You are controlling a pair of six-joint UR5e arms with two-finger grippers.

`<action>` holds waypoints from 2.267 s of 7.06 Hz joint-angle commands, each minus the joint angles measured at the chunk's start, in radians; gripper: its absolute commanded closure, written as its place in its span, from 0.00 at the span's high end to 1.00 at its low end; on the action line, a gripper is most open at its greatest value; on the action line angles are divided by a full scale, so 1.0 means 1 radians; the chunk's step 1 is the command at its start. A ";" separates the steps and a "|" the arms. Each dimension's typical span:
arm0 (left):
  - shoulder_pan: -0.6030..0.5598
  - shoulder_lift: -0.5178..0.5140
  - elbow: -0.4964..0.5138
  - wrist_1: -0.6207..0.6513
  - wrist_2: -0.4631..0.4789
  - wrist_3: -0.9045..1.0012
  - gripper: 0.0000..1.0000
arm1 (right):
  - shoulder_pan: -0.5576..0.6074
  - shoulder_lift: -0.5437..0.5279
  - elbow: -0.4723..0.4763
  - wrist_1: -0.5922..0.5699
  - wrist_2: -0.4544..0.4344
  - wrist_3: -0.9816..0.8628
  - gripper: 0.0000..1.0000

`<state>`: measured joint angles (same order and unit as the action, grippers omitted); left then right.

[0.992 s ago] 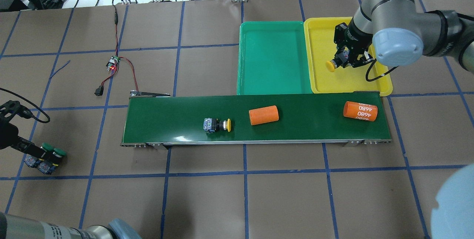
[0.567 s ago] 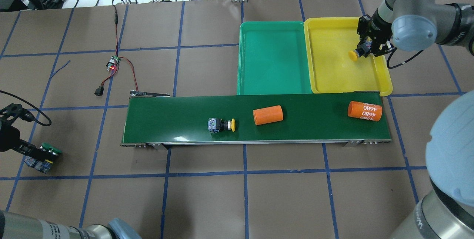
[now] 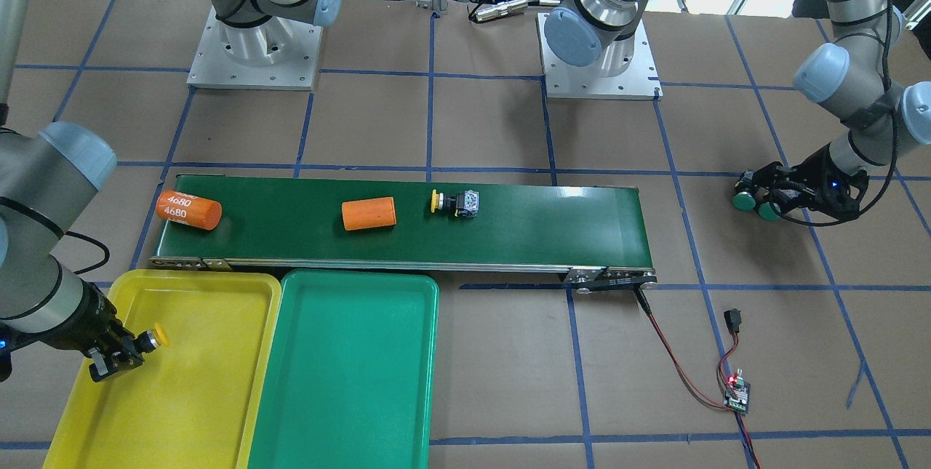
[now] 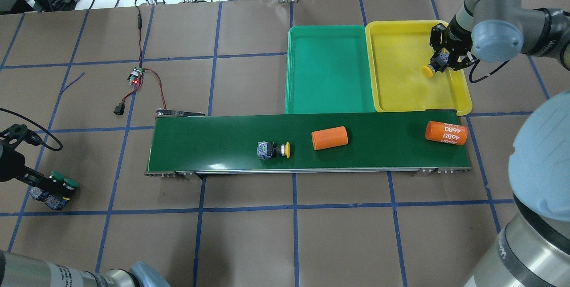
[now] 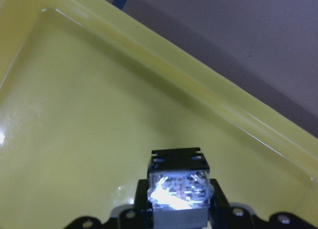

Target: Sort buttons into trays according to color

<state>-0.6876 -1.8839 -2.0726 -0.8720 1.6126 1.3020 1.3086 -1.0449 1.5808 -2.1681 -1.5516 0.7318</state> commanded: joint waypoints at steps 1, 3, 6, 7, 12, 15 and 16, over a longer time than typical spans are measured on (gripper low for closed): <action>-0.013 0.028 0.008 -0.013 0.006 -0.003 0.22 | -0.002 0.003 0.007 0.008 -0.004 -0.133 0.04; -0.010 0.013 0.009 -0.015 -0.002 -0.003 0.61 | -0.002 0.006 0.008 0.014 -0.007 -0.217 1.00; -0.012 0.048 0.009 -0.093 -0.005 -0.003 1.00 | -0.002 -0.050 0.002 0.072 0.008 -0.221 1.00; -0.015 0.057 -0.001 -0.096 -0.016 -0.006 1.00 | 0.003 -0.117 0.005 0.130 0.010 -0.213 1.00; -0.007 0.055 -0.018 -0.119 -0.054 -0.169 1.00 | 0.015 -0.486 0.008 0.526 0.074 0.119 1.00; -0.007 0.052 -0.020 -0.119 -0.053 -0.404 1.00 | 0.109 -0.512 0.012 0.544 0.078 0.285 1.00; -0.007 0.051 -0.021 -0.119 -0.053 -0.503 1.00 | 0.106 -0.535 0.022 0.528 0.050 0.273 1.00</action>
<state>-0.6949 -1.8320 -2.0926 -0.9909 1.5596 0.9077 1.4057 -1.5572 1.5960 -1.6292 -1.4787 0.9970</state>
